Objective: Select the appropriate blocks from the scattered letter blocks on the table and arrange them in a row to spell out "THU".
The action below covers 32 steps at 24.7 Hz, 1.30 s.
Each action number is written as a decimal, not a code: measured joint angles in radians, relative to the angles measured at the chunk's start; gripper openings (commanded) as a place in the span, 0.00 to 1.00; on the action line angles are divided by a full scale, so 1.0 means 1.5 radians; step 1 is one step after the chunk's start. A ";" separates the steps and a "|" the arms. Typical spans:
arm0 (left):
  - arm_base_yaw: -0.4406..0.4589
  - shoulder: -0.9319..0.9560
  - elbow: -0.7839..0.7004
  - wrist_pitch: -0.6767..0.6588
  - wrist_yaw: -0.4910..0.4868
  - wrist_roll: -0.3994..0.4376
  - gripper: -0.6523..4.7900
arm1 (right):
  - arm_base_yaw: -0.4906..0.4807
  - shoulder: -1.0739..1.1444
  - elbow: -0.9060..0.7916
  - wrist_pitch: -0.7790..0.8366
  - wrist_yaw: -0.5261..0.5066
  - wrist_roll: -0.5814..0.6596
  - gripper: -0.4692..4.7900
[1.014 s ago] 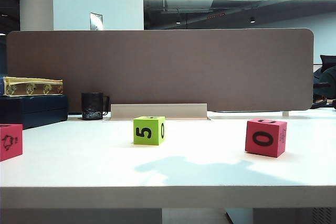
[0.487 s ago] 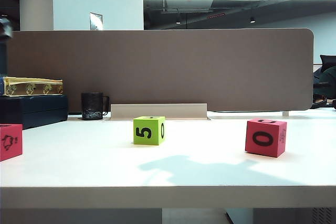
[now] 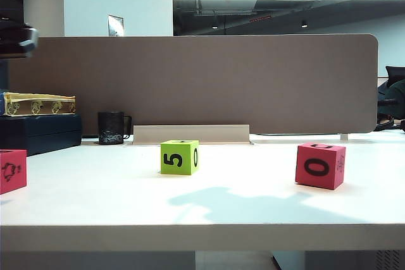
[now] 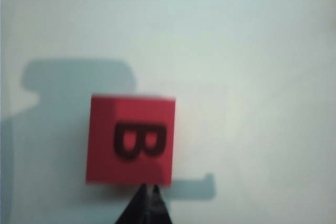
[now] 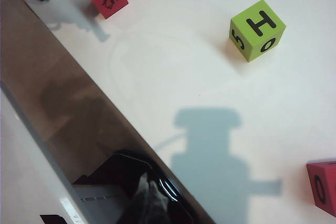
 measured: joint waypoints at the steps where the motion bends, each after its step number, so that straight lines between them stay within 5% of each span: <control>1: 0.000 0.008 0.000 0.018 0.000 0.000 0.11 | 0.000 0.000 0.000 0.000 0.000 -0.001 0.08; 19: 0.000 0.180 0.079 0.052 -0.001 0.015 0.11 | 0.000 0.002 0.000 -0.001 0.030 -0.003 0.08; 32: 0.001 0.265 0.134 0.174 -0.053 0.041 0.11 | 0.000 0.003 0.000 -0.015 0.030 -0.003 0.08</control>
